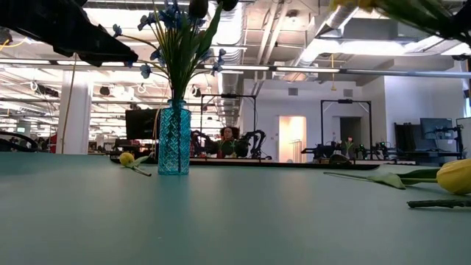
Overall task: Sort flowers into vase by color
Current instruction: Put the top yellow flowers into the transparent vase
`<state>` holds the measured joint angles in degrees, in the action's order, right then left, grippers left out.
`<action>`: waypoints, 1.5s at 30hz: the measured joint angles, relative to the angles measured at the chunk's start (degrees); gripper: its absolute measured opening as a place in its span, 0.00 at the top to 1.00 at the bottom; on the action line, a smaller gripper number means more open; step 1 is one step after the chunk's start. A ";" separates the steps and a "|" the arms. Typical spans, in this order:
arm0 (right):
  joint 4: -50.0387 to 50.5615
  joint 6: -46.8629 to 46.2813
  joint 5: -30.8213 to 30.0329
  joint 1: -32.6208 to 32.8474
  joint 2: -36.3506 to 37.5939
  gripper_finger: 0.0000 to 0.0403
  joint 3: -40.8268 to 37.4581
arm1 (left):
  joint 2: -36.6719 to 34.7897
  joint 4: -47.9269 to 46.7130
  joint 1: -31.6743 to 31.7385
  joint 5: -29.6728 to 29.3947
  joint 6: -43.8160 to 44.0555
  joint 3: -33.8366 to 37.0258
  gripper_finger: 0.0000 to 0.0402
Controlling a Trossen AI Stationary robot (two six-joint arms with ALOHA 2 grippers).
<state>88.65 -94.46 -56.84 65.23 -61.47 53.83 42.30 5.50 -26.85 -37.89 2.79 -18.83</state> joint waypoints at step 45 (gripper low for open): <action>-37.83 52.99 33.85 -42.96 -1.34 0.46 7.05 | 0.00 1.75 0.00 0.60 -1.27 0.00 0.58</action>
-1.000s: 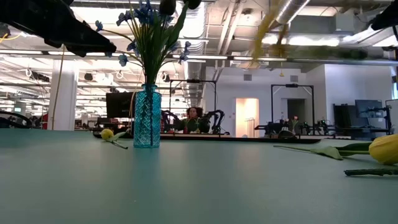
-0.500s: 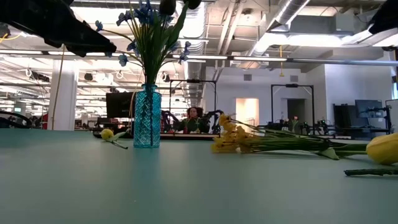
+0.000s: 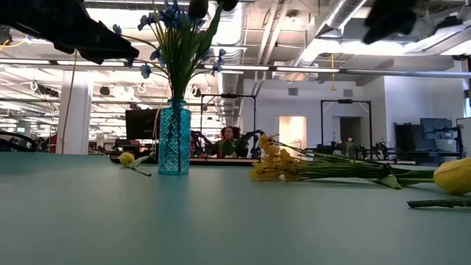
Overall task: Sort flowers into vase by color
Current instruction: Put the top yellow flowers into the transparent vase
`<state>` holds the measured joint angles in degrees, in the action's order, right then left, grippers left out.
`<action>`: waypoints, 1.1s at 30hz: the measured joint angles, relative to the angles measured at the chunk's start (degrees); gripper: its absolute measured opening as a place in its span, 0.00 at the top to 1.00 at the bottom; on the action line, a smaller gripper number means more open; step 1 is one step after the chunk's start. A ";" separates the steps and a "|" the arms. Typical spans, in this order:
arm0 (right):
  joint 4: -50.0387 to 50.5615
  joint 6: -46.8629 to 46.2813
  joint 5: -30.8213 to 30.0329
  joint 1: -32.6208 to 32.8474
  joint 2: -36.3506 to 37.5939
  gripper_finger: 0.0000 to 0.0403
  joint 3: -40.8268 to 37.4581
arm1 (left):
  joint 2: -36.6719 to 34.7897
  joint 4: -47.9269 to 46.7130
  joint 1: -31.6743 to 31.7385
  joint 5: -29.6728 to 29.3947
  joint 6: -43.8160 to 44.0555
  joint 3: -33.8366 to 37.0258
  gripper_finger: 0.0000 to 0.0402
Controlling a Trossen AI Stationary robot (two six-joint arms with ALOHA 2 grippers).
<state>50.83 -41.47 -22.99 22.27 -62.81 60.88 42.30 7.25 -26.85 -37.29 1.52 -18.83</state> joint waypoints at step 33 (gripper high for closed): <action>-17.98 26.33 22.89 -23.31 -40.81 0.12 -0.02 | 0.00 -0.48 -0.02 2.51 -1.11 0.00 0.58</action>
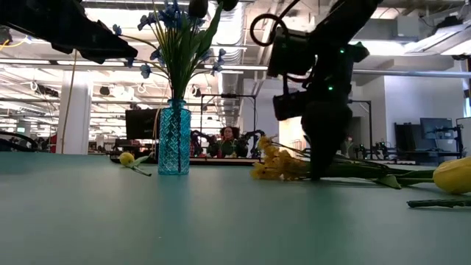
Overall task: Sort flowers into vase by color
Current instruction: Put the top yellow flowers into the transparent vase
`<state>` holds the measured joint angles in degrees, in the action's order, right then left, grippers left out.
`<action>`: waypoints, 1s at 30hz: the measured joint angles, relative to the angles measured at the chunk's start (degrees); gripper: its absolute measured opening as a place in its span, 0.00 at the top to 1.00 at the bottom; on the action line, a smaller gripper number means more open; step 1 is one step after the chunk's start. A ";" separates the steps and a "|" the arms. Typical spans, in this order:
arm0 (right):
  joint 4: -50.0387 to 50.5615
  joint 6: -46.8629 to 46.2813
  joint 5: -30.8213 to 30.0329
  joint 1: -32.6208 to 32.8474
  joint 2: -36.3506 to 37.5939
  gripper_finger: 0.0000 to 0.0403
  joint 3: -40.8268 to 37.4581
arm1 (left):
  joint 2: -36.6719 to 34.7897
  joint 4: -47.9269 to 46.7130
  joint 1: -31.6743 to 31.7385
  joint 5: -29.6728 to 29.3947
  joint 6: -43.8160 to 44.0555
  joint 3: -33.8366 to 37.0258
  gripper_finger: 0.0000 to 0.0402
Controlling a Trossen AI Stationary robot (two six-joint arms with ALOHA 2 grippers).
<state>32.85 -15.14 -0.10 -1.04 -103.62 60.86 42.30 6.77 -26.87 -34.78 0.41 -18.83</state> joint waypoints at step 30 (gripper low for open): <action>-1.38 -13.89 -8.23 8.43 11.59 0.91 0.00 | 0.00 0.02 0.00 -0.07 -0.37 0.00 0.58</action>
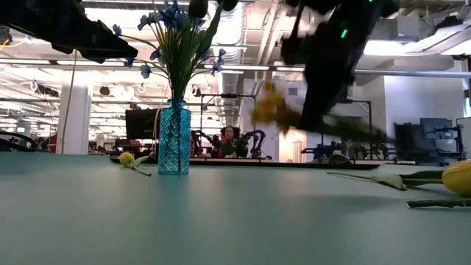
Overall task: Sort flowers into vase by color
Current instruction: Put the top yellow flowers into the transparent vase
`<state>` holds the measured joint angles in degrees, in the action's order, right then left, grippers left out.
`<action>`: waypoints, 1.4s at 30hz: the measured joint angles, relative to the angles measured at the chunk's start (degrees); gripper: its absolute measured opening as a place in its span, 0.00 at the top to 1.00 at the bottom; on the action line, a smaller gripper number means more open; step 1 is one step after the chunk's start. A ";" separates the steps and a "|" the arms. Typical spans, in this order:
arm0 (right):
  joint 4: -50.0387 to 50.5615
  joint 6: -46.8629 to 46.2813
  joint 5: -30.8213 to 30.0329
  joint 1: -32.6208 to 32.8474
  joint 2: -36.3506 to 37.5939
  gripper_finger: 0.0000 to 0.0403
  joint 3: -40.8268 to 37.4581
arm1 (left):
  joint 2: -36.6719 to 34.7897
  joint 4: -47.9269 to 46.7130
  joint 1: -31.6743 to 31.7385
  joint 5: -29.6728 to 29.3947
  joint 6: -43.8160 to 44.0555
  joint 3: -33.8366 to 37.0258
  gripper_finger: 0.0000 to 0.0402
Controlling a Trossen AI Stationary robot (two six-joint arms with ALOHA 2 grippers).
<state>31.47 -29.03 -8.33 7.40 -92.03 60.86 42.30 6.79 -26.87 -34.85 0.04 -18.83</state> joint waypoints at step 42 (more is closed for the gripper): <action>18.70 -5.18 -72.48 57.84 45.36 0.90 0.02 | 0.00 0.22 0.02 -0.52 1.26 -0.02 0.58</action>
<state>50.18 -34.22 -80.81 65.23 -46.67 60.88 42.30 7.01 -26.86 -35.38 1.30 -18.84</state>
